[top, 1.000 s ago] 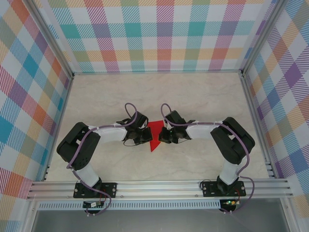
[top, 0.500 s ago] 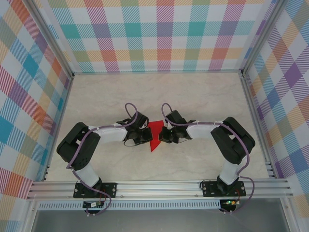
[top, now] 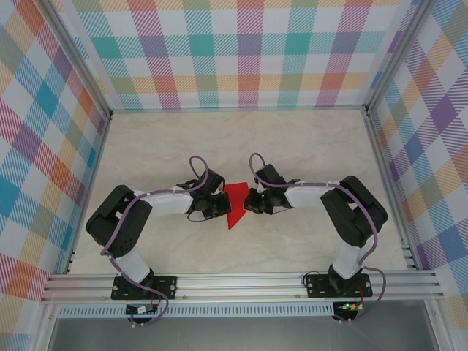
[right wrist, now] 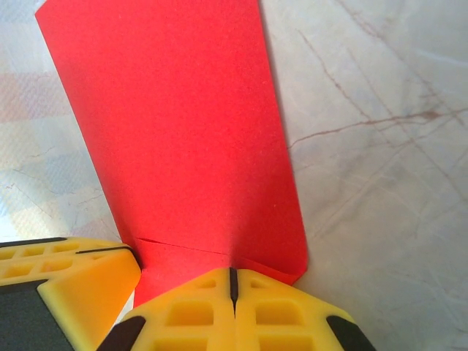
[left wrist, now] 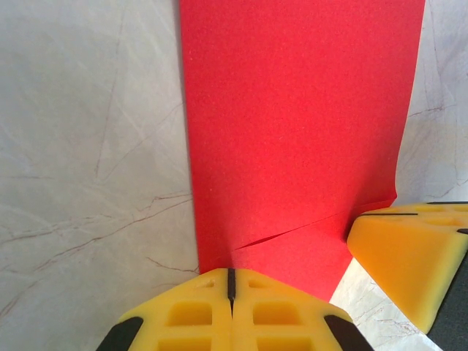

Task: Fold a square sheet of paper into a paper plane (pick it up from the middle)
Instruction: Fold the triangle a second time at the center of the table.

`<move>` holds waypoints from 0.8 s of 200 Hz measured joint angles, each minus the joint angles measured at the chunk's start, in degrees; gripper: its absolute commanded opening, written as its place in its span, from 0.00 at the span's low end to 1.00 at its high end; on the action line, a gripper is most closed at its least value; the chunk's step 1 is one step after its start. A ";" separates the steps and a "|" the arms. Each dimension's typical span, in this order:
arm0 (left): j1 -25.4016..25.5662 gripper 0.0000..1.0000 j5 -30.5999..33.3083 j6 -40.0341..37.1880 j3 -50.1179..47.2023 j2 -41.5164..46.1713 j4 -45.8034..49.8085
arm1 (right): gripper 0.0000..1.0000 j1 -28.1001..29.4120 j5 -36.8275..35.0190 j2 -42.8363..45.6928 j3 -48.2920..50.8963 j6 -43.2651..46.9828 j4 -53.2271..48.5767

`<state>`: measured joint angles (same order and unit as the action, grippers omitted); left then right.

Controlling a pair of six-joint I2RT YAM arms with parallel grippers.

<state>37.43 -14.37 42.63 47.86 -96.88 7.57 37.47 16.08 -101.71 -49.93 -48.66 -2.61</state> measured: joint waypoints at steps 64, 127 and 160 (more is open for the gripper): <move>0.04 0.00 0.09 0.00 0.00 0.04 -0.02 | 0.02 -1.79 -0.20 0.00 -0.11 -0.20 -0.17; 0.11 0.00 0.15 0.00 -0.02 0.04 -0.17 | 0.03 -3.39 -0.35 0.00 0.09 -0.37 0.07; 0.33 0.00 0.48 0.00 -0.02 0.04 -0.24 | 0.03 -3.67 -2.05 0.39 -0.04 -0.15 -0.39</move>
<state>37.76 -13.89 42.63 47.83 -96.84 7.33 33.80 14.02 -101.32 -49.98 -48.82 -3.01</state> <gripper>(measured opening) 0.044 0.045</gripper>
